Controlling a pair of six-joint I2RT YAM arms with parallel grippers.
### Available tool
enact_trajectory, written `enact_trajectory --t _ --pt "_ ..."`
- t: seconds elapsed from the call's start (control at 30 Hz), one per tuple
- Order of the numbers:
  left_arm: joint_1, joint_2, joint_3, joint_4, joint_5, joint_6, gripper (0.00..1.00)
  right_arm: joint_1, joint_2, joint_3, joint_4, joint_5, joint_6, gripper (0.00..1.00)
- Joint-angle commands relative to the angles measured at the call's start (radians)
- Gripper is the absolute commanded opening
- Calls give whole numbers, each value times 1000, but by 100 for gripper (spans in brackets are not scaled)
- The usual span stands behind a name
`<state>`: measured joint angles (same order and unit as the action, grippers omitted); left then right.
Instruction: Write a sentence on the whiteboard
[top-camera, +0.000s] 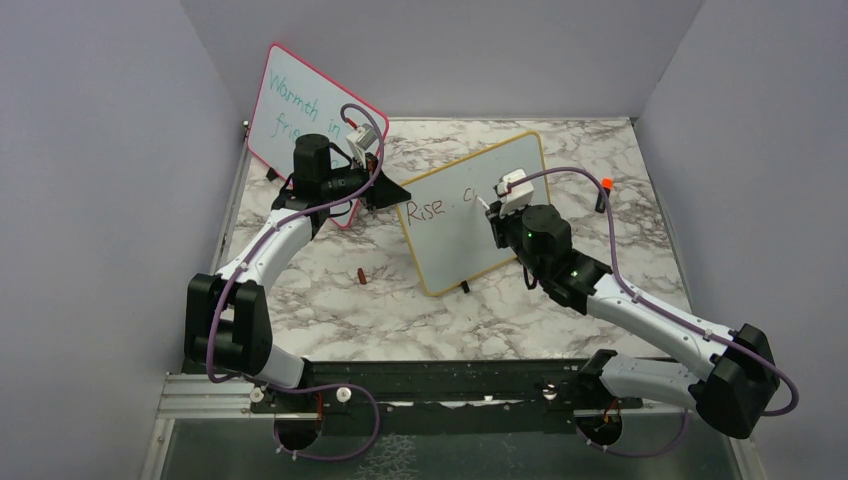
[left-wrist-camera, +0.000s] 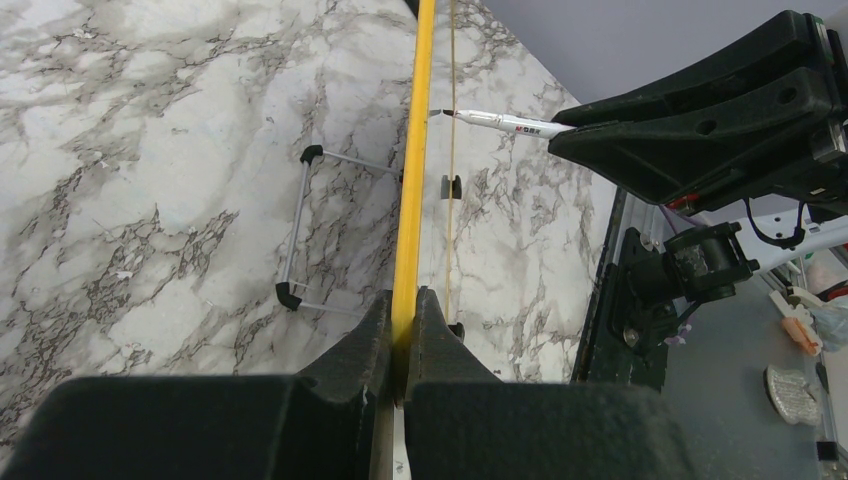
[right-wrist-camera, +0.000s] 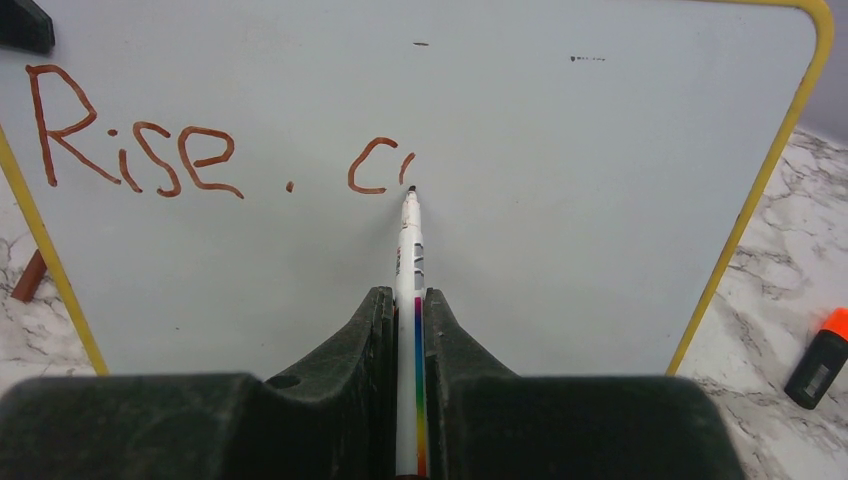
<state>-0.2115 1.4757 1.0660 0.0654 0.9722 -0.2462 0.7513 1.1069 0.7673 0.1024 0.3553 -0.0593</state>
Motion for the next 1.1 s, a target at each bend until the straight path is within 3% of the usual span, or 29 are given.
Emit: enact_trajectory --t 0.0,1.07 --pt "-19 31 -11 -91 -19 65 0 -6 -9 -9 -4 39 8 1" --pt "-19 33 -11 -91 -17 65 0 -7 5 4 30 -20 28 1"
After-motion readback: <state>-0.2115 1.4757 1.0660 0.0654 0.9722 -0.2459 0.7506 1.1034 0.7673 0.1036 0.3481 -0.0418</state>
